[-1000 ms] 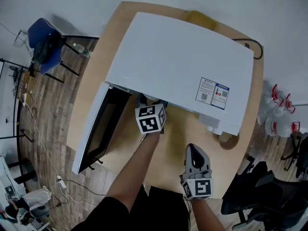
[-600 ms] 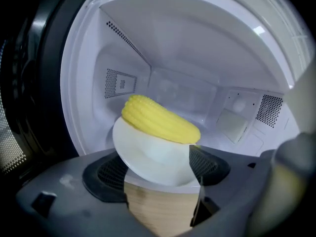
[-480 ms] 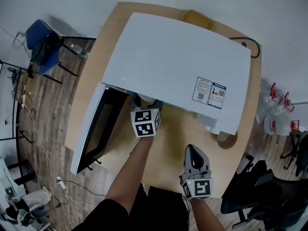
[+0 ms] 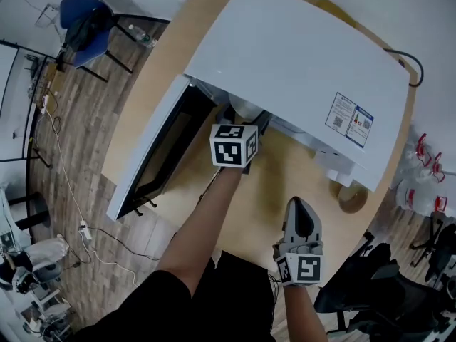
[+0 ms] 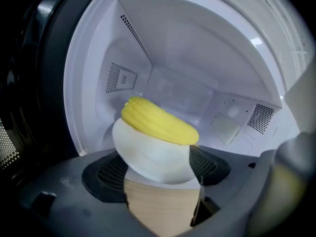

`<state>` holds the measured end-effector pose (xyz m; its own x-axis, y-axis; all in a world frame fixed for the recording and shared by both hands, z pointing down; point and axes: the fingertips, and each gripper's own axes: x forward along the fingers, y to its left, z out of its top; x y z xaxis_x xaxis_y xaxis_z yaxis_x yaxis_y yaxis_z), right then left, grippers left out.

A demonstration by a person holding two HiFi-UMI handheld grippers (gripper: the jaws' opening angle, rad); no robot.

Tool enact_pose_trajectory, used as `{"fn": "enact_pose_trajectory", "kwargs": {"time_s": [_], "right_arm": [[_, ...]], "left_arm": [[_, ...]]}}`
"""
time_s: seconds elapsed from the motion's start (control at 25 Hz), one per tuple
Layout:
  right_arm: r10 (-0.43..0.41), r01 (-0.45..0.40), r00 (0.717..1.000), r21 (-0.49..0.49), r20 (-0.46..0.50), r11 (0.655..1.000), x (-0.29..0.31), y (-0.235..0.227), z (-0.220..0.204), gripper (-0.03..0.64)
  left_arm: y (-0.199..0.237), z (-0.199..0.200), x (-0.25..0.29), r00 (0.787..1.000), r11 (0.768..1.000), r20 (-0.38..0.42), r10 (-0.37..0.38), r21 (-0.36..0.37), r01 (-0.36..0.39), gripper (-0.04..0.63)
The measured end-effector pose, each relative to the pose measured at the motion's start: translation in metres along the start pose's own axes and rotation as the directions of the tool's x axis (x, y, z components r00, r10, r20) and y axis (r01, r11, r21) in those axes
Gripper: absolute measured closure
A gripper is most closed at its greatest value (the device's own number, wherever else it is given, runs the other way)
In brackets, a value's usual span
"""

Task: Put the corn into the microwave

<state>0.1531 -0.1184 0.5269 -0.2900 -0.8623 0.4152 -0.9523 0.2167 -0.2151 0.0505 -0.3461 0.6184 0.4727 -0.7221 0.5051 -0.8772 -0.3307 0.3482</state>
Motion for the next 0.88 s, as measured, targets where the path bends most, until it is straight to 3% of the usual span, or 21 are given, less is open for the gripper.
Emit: {"fn": "enact_pose_trajectory", "kwargs": {"time_s": [0.2,0.4,0.56,0.88], "right_arm": [[0.019,-0.019,1.000,-0.017,0.014,1.000,-0.011,0.008,0.001,0.557],[0.019,-0.019,1.000,-0.002,0.007,1.000,-0.019,0.014,-0.007,0.557],[0.024,-0.024,1.000,0.003,0.000,1.000,-0.024,0.021,-0.010,0.557],[0.019,-0.019,1.000,0.015,0.006,1.000,-0.028,0.022,-0.003,0.557]], "left_arm": [[-0.001,-0.010,-0.008,1.000,0.997,-0.025,0.001,0.074,0.001,0.236],[0.000,-0.008,-0.007,1.000,0.999,-0.002,0.013,0.029,-0.013,0.230],[-0.002,-0.008,-0.004,0.999,0.999,-0.021,0.037,0.034,-0.036,0.230],[-0.004,-0.009,-0.007,0.998,0.997,-0.025,0.063,-0.044,-0.064,0.229]]}}
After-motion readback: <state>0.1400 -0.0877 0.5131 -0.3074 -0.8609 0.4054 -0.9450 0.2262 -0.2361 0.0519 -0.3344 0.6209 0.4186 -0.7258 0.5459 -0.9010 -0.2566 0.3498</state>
